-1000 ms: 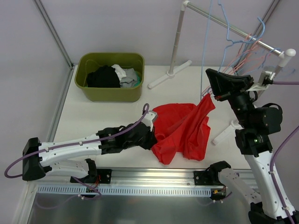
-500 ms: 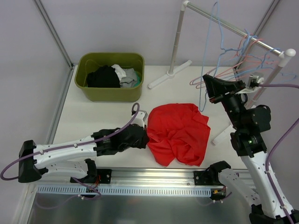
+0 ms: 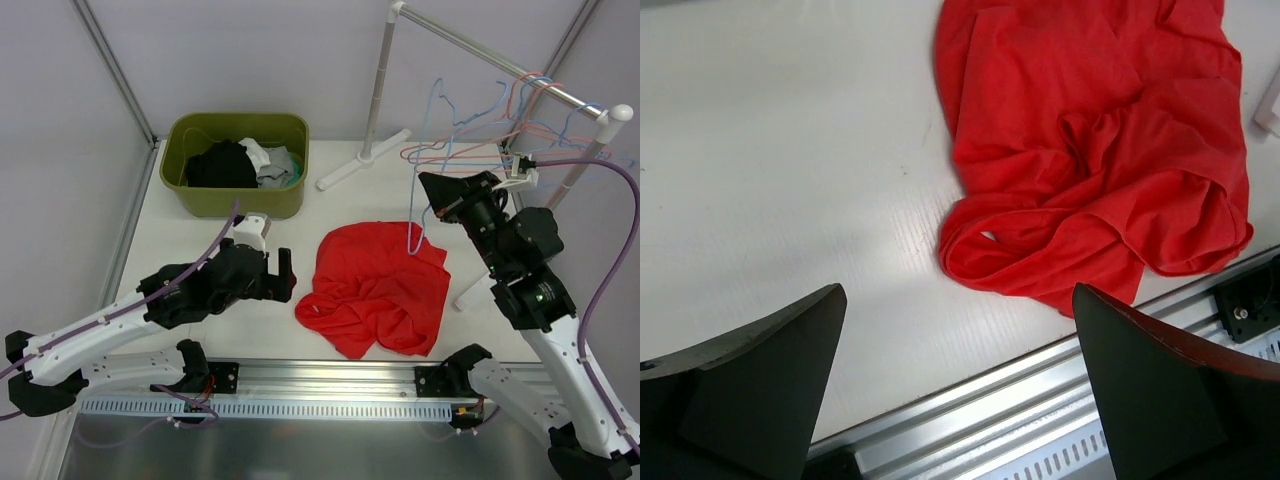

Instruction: Remove the tank top from the hanger

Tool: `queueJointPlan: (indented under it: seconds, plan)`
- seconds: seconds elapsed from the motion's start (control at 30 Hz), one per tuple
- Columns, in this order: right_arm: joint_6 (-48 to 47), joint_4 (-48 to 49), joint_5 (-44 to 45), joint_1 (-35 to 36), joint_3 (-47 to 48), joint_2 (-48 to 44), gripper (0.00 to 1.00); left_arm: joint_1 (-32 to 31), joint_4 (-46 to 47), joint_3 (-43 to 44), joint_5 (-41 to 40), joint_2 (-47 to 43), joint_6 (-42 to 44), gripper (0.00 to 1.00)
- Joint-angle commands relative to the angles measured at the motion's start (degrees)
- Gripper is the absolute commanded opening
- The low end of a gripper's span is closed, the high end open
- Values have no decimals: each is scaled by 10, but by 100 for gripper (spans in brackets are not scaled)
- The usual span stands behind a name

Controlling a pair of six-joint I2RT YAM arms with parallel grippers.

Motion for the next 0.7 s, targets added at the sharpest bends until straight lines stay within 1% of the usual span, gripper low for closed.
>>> queueJointPlan:
  seconds: [0.0,0.07,0.1,0.13,0.17,0.23,0.27,0.3,0.37,0.4,0.47,0.5,0.6,0.67]
  plan:
    - [31,-54,148,22,61,46,0,5,-59,39,24,-10,77,99]
    - [24,-69,172,36,120,105,0,6,-60,38,39,-14,117,99]
    - [16,-76,197,42,142,127,0,5,-62,35,45,-16,131,99]
    - [14,-85,210,44,192,171,0,5,-62,27,59,-17,153,99]
    - [9,-105,239,49,219,194,0,5,-62,22,66,-17,163,98]
    - [6,-134,275,52,271,239,0,5,-62,0,77,-17,179,99]
    - [6,-165,300,58,320,279,0,5,-61,-7,78,-17,180,99]
    - [8,-176,354,63,339,296,0,5,-61,-16,74,-15,178,98]
    - [-4,-197,403,78,386,337,0,5,-61,-34,62,-10,169,99]
    - [-10,-206,450,81,400,349,0,5,-62,-37,59,-5,163,99]
    - [-6,-231,484,94,415,363,0,4,-62,-33,64,-1,163,99]
    - [-4,-235,518,101,411,363,0,4,-61,-33,64,-2,164,99]
    - [-1,-236,578,129,400,353,0,5,-61,-39,56,-12,156,99]
    - [-1,-238,592,138,393,350,0,4,-61,-40,56,-17,155,99]
